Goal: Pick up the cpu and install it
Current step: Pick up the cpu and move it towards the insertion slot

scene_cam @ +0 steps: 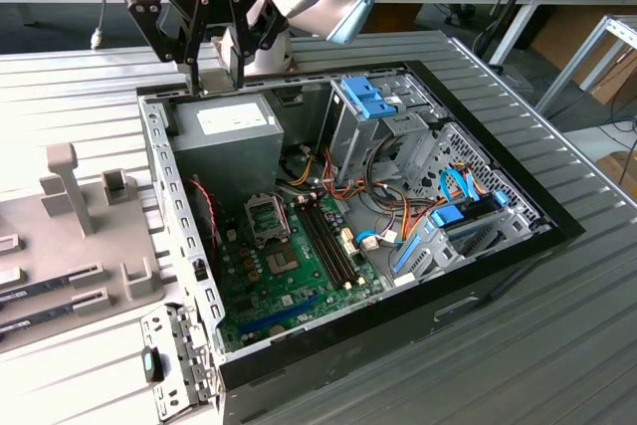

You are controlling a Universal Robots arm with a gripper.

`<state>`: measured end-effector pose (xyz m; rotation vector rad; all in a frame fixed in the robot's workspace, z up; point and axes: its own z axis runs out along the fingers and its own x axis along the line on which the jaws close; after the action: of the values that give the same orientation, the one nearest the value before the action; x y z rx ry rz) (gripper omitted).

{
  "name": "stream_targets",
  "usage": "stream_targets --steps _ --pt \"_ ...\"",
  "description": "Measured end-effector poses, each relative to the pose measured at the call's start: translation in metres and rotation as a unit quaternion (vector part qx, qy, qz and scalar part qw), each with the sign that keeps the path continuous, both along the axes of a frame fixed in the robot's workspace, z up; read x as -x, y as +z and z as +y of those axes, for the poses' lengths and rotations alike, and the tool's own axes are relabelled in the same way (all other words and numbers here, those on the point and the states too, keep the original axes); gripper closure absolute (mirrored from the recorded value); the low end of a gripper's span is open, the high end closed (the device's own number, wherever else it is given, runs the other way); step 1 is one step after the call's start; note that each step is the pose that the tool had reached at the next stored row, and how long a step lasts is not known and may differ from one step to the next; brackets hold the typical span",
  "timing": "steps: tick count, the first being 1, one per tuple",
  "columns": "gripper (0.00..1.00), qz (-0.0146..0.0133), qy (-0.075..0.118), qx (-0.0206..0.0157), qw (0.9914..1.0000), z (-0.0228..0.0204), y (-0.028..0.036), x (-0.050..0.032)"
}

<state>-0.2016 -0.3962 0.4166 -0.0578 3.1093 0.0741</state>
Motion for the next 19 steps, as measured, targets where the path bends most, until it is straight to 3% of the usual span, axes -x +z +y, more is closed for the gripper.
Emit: stream_targets --steps 19 --pt "0.53 0.0000 0.000 0.0000 1.00000 0.0000 -0.0026 -0.0113"
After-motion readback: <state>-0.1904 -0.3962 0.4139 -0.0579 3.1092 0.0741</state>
